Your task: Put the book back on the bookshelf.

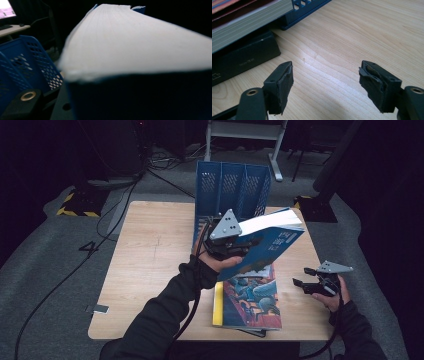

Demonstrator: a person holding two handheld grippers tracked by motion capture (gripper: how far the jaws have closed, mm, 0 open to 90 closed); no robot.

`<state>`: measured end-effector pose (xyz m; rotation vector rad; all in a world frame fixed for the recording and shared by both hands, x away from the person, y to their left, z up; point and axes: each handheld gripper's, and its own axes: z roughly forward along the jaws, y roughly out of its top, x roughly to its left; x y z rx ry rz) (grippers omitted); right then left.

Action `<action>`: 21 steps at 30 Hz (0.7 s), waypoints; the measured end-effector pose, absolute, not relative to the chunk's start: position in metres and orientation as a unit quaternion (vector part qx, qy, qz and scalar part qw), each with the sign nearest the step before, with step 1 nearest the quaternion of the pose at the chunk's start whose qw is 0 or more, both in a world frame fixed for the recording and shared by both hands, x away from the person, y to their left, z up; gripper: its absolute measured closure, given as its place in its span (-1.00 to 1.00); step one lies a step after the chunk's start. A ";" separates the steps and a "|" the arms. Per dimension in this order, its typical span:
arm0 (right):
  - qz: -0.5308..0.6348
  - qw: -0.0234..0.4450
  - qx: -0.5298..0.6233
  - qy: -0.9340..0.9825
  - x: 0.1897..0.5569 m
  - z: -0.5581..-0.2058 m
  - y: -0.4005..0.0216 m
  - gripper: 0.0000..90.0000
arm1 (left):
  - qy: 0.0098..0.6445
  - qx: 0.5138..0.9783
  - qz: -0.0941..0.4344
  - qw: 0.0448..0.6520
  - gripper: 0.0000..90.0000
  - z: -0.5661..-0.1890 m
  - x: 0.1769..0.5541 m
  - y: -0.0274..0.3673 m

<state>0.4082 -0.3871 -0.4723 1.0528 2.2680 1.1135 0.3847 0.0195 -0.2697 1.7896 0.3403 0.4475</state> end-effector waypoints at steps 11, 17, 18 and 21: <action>0.397 0.200 0.379 0.811 0.409 -0.473 -0.387 -0.39 | 0.215 0.729 0.247 0.601 0.36 -0.254 0.399 0.075; 0.393 0.200 0.380 0.813 0.409 -0.474 -0.386 -0.39 | 0.258 0.713 0.274 0.592 0.36 -0.249 0.407 0.104; 0.393 0.200 0.380 0.813 0.409 -0.474 -0.386 -0.39 | 0.263 0.710 0.277 0.592 0.36 -0.249 0.409 0.108; 0.392 0.199 0.381 0.814 0.410 -0.474 -0.386 -0.39 | 0.279 0.707 0.286 0.584 0.36 -0.248 0.415 0.117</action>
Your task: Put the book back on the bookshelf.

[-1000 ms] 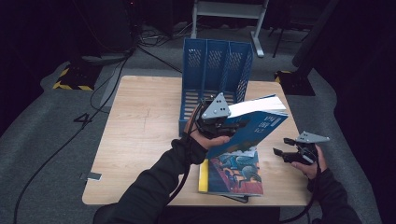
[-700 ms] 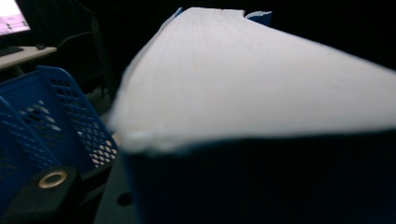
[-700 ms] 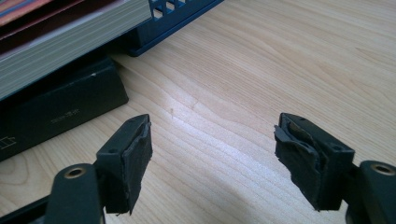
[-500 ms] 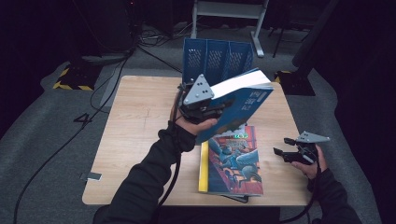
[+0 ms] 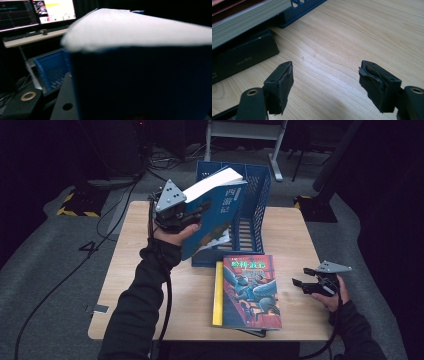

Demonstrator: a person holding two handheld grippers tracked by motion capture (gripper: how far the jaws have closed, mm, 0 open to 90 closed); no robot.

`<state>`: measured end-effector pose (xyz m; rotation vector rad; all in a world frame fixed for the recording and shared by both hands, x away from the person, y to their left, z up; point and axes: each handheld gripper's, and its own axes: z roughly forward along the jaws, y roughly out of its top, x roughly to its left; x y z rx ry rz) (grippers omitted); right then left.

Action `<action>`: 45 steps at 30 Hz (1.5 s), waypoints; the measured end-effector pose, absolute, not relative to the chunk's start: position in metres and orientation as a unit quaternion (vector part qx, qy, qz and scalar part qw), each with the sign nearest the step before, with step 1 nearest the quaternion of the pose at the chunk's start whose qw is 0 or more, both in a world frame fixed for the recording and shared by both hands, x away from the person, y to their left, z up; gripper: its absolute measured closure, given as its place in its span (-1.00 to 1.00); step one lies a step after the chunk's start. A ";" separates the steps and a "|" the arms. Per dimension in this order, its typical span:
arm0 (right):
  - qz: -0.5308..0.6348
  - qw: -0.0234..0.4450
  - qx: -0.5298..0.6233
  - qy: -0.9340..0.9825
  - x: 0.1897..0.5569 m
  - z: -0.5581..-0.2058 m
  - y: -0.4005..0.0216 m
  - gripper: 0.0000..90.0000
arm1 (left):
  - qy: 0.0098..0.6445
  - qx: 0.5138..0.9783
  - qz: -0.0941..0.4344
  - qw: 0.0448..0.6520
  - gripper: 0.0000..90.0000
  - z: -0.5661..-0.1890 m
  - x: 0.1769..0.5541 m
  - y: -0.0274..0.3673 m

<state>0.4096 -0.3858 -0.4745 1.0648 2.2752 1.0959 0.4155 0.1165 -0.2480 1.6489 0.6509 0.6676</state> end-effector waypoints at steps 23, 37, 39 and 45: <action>0.388 0.194 0.379 0.818 0.410 -0.478 -0.385 -0.38 | 0.364 0.695 0.314 0.535 0.36 -0.262 0.476 0.117; 0.382 0.195 0.374 0.823 0.410 -0.479 -0.383 -0.37 | 0.396 0.677 0.314 0.534 0.36 -0.266 0.496 0.113; 0.382 0.195 0.374 0.822 0.410 -0.479 -0.383 -0.37 | 0.401 0.676 0.320 0.529 0.36 -0.267 0.498 0.109; 0.384 0.191 0.372 0.823 0.410 -0.479 -0.384 -0.37 | 0.408 0.676 0.331 0.517 0.36 -0.264 0.503 0.109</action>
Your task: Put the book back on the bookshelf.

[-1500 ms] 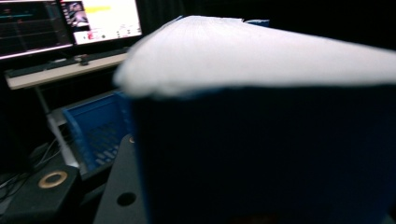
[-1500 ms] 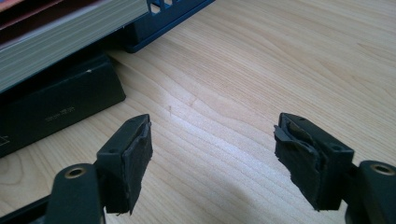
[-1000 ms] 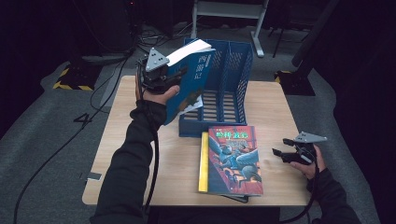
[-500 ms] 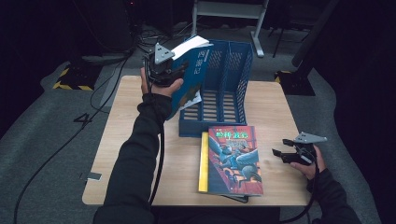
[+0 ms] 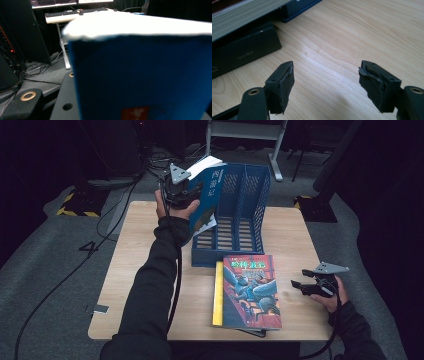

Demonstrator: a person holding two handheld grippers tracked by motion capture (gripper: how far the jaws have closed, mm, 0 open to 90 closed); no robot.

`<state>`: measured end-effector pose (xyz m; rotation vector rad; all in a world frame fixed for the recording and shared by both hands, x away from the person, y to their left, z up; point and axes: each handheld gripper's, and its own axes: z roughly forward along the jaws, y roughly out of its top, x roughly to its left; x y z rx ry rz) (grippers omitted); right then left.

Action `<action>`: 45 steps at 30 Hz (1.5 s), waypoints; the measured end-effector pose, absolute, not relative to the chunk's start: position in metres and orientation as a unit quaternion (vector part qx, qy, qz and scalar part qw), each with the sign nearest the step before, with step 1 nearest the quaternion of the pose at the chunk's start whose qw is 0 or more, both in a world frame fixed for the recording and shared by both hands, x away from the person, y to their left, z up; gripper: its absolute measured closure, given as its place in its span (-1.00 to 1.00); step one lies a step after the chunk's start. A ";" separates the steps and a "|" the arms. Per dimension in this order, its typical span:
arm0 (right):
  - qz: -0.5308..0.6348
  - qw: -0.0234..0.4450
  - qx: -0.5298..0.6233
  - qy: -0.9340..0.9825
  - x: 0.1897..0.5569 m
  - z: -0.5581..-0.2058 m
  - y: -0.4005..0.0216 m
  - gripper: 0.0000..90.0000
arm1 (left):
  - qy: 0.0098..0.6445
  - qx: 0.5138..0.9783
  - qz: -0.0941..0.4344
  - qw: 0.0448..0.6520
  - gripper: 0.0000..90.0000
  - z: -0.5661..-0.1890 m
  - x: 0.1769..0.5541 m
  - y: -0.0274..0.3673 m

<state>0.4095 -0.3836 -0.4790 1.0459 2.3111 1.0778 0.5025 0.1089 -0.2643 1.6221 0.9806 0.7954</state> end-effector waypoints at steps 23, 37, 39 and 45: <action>0.383 0.184 0.367 0.828 0.409 -0.480 -0.381 -0.37 | 0.470 0.642 0.347 0.496 0.36 -0.272 0.528 0.091; 0.383 0.183 0.362 0.830 0.409 -0.480 -0.380 -0.37 | 0.492 0.617 0.355 0.501 0.36 -0.283 0.536 0.068; 0.384 0.183 0.362 0.830 0.409 -0.480 -0.380 -0.37 | 0.496 0.613 0.355 0.502 0.36 -0.286 0.539 0.067; 0.382 0.182 0.358 0.832 0.409 -0.480 -0.378 -0.37 | 0.514 0.599 0.340 0.511 0.36 -0.299 0.544 0.064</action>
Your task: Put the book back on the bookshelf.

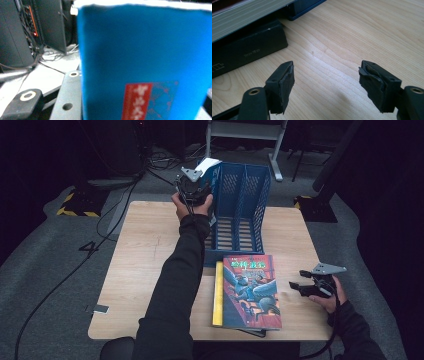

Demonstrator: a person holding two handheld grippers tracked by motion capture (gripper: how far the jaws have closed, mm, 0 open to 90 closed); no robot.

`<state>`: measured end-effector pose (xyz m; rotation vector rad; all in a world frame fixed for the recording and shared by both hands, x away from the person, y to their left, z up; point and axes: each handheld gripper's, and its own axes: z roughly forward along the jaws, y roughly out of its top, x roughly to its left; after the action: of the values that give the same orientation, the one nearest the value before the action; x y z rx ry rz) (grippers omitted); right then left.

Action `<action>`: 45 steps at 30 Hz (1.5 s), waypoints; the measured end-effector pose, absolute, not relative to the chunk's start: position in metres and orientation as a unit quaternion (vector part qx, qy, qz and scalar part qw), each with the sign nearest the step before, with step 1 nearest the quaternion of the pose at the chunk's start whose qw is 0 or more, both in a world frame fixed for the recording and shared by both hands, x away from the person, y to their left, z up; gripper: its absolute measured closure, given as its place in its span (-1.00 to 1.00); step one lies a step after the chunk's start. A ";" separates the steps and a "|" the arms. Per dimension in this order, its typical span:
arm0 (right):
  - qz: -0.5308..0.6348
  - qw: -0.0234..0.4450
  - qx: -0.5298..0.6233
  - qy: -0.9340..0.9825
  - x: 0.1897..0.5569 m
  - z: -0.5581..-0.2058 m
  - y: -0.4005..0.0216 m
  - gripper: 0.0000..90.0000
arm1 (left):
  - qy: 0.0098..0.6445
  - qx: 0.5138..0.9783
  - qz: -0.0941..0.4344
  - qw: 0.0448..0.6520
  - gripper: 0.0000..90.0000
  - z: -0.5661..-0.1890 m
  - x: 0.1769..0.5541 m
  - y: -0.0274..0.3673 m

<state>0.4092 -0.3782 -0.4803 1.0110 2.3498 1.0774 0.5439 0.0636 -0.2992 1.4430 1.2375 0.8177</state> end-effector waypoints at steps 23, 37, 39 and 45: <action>0.386 0.181 0.343 0.837 0.410 -0.480 -0.374 -0.36 | 0.522 0.601 0.343 0.499 0.34 -0.319 0.562 0.055; 0.386 0.179 0.341 0.838 0.409 -0.480 -0.372 -0.35 | 0.523 0.602 0.321 0.512 0.34 -0.347 0.551 0.068; 0.386 0.179 0.341 0.838 0.409 -0.480 -0.372 -0.35 | 0.519 0.602 0.323 0.514 0.34 -0.350 0.549 0.068; 0.385 0.178 0.341 0.839 0.409 -0.480 -0.373 -0.35 | 0.507 0.609 0.331 0.513 0.33 -0.354 0.541 0.068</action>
<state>0.4089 -0.3727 -0.4804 0.9652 2.3738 1.0884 0.5406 0.0683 -0.3537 1.4641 1.2186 0.7958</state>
